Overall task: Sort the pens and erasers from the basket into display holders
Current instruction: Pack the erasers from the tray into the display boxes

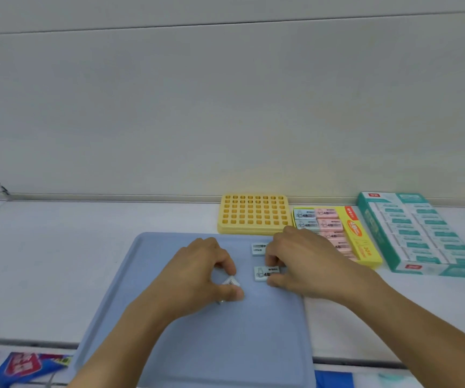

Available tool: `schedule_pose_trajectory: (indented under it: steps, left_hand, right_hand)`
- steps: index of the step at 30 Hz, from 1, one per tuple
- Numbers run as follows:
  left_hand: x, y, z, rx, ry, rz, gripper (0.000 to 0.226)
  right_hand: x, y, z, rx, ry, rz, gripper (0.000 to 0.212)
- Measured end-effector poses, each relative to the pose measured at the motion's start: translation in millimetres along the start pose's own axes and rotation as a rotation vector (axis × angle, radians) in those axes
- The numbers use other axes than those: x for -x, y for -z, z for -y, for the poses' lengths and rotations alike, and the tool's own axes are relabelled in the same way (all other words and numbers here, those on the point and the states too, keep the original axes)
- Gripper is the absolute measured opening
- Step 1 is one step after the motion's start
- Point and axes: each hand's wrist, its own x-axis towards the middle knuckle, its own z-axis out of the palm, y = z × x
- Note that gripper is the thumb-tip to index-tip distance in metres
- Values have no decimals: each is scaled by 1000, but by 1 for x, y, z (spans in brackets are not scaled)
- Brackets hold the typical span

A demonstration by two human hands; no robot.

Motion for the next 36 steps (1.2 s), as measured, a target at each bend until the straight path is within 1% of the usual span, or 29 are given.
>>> schedule_pose_trajectory:
  steps: [2,4,7,9,10,12,14,16,20,25,26,27,29,30,31,33,35,36]
  left_hand:
    - [-2,0,-2,-16,20,43,30]
    - [-4,1,-2,-6,41,59,25]
    - [-8,2,-6,-26,57,50,19]
    - [-12,0,-9,27,71,-4,18]
    - [-14,-1,-12,91,73,-42,18]
    - [-18,-2,-17,288,76,-110,14]
    - [-20,-3,-24,493,82,-146,8]
    - [-22,-3,-27,640,95,-164,4]
    - [-22,0,-32,871,132,-158,6]
    - [-21,0,-34,1130,152,-156,10]
    - [-21,0,-34,1169,152,-164,13]
    - [-21,-1,-35,1192,146,-172,17]
    - [-23,-3,-37,1185,125,-177,25]
    - [-23,-3,-39,1174,111,-176,28]
    - [-24,-4,-41,1176,101,-181,28]
    - [-26,-5,-44,1241,92,-204,27]
    - [-26,-6,-48,1324,76,-196,28]
    - [-26,-6,-50,1328,70,-189,31]
  right_hand:
    - [5,3,2,-18,11,-32,21]
    - [10,10,-6,-120,-26,-117,19]
    - [19,26,-37,-248,-181,-275,10]
    - [26,32,-57,-242,-259,-290,12]
    - [29,33,-63,-228,-277,-274,13]
    - [29,32,-69,-172,-278,-215,8]
    - [25,28,-70,-98,-271,-147,16]
    - [20,25,-70,-65,-268,-109,21]
    - [14,19,-69,-68,-237,-118,17]
    - [16,18,-67,-74,-269,-133,12]
    - [17,17,-65,-114,-263,-184,11]
    - [18,17,-60,-226,-251,-258,10]
    - [20,19,-45,-579,-195,-359,10]
    - [21,21,-36,-739,-146,-360,15]
    - [22,23,-29,-843,-101,-341,21]
    - [23,24,-21,-890,-54,-323,28]
    - [23,24,-19,-861,-78,-362,20]
    - [23,23,-20,-879,-99,-382,14]
